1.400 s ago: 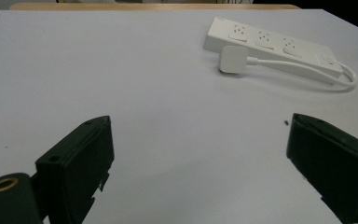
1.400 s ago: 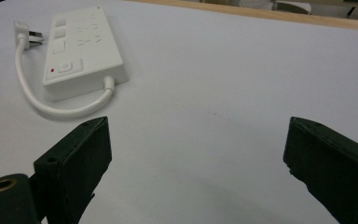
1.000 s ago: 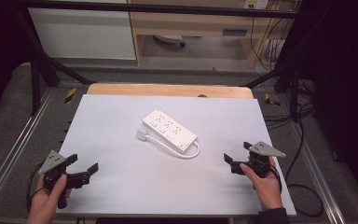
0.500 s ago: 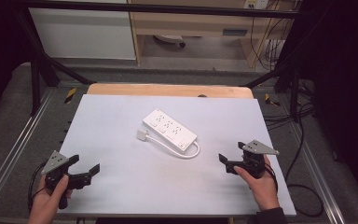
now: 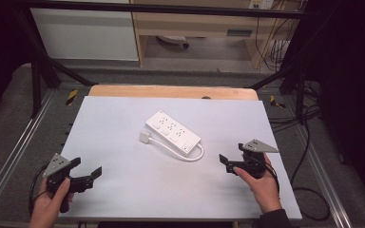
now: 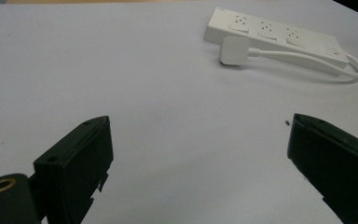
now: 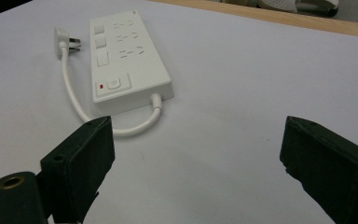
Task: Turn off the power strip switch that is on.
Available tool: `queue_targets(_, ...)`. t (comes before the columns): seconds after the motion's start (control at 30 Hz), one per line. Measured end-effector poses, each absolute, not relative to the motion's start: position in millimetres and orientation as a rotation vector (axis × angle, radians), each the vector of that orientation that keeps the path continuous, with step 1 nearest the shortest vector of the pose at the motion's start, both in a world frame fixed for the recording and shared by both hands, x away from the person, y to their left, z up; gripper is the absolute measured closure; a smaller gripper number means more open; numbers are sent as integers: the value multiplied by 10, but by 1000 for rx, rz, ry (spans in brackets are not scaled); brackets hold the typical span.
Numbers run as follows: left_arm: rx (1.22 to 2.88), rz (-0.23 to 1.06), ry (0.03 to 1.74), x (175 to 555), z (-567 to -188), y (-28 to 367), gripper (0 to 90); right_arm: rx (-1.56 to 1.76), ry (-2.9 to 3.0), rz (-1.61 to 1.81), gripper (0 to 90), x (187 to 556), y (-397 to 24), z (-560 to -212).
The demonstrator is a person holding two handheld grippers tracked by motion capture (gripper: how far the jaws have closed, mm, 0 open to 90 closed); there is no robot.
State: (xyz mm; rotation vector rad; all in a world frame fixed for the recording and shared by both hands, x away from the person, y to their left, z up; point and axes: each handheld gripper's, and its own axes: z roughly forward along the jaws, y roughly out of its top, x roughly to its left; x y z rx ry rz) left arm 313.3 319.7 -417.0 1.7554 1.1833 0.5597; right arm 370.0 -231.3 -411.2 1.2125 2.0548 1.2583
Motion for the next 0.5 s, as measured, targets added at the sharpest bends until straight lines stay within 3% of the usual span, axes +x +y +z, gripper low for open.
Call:
queue_targets(0.33,1757,564,1182,3129,-4175,3192,66,1175,2085,1261,310,3754,-2242,-4076)
queue_targets(0.5,1758,565,1185,3135,-4178,3188,66,1140,2095,1269,481,3786,-2196,-4044)
